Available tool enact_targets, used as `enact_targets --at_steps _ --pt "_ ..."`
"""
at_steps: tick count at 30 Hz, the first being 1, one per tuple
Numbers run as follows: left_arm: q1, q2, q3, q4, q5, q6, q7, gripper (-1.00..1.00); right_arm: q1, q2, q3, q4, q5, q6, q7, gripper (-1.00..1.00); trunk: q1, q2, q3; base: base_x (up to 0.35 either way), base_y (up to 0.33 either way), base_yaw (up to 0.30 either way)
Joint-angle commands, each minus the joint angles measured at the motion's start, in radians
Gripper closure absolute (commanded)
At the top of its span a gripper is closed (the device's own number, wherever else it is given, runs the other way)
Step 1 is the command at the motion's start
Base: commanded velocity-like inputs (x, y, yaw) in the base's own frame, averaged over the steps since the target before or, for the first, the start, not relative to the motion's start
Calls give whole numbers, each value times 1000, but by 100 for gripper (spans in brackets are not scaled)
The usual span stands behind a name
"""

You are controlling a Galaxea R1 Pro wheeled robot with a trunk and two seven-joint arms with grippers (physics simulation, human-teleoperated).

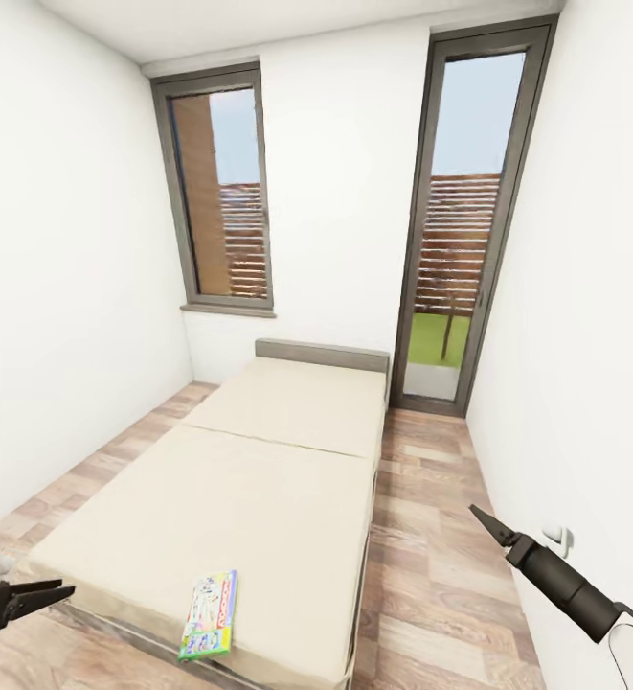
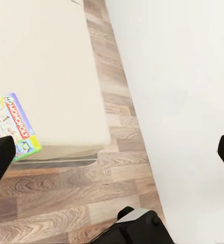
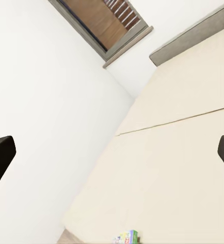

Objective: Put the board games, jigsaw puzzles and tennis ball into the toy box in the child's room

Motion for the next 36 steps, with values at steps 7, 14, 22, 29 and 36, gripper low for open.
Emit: enact_targets --at_steps 7,14,22,29,36 --pt "-1 -16 3 -27 8 13 -9 -100 -1 5 1 1 -9 10 -40 -100 0 -1 3 0 49 -268" --pt "-1 -21 3 -34 11 13 -9 -100 -1 11 4 -1 -12 10 -63 -100 0 -1 7 0 182 -275" --pt "-1 -32 3 -36 12 -1 -9 -100 -1 49 36 26 -10 -3 -81 -100 0 -1 13 0 274 -276" --pt "-1 -46 2 -38 12 -20 -9 -100 -30 73 68 80 -6 -26 -108 -100 0 -1 18 0 105 -275" --pt "-1 -53 2 -43 13 -22 -9 -100 -37 77 74 87 -7 -28 -113 -100 0 -1 23 0 12 -261"
